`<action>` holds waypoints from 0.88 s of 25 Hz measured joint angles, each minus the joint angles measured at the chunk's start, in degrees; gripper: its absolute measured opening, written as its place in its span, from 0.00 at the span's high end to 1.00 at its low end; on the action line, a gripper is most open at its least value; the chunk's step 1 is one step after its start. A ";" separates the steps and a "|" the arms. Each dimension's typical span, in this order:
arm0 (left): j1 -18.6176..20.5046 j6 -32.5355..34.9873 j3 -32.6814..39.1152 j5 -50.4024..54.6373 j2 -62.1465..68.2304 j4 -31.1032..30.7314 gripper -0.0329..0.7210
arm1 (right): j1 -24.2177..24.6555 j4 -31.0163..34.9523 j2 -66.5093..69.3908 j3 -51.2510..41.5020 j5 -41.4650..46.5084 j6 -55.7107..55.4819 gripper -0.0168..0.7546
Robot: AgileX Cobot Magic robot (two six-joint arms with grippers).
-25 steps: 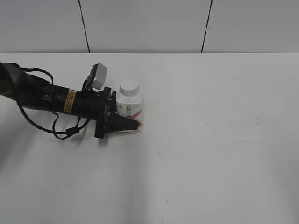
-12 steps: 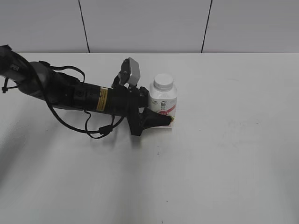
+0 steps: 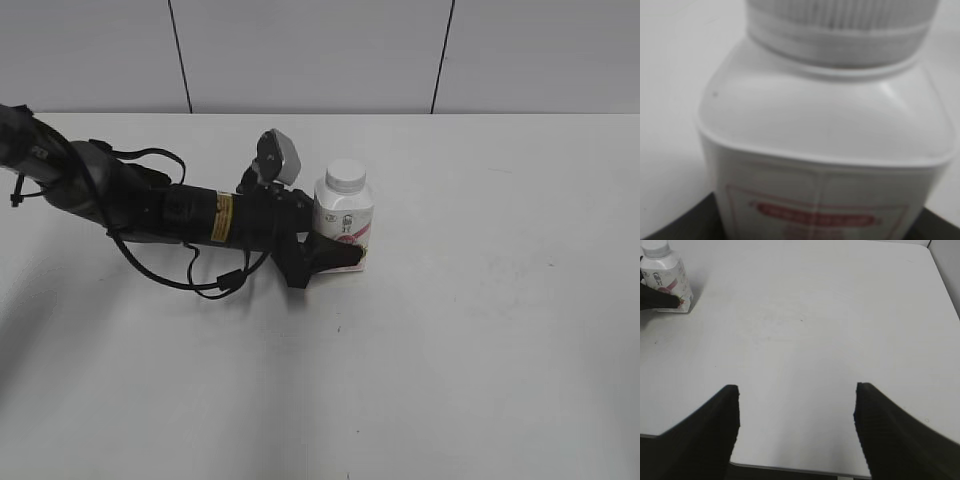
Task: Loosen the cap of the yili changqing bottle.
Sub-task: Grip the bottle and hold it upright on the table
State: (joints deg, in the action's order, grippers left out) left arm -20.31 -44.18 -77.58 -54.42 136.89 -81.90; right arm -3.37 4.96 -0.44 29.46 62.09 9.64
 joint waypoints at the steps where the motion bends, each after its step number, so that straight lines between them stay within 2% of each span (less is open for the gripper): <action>1: 0.00 -0.06 0.00 -0.06 0.42 0.22 0.40 | 0.00 0.00 0.00 0.00 0.00 0.00 0.24; 22: 0.48 1.83 0.00 -2.72 1.73 -0.38 0.40 | 0.00 0.00 0.00 0.00 0.00 0.00 0.24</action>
State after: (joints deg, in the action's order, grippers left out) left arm -19.83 -42.35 -77.58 -57.14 138.62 -82.27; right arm -3.37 4.96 -0.44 29.46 62.09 9.64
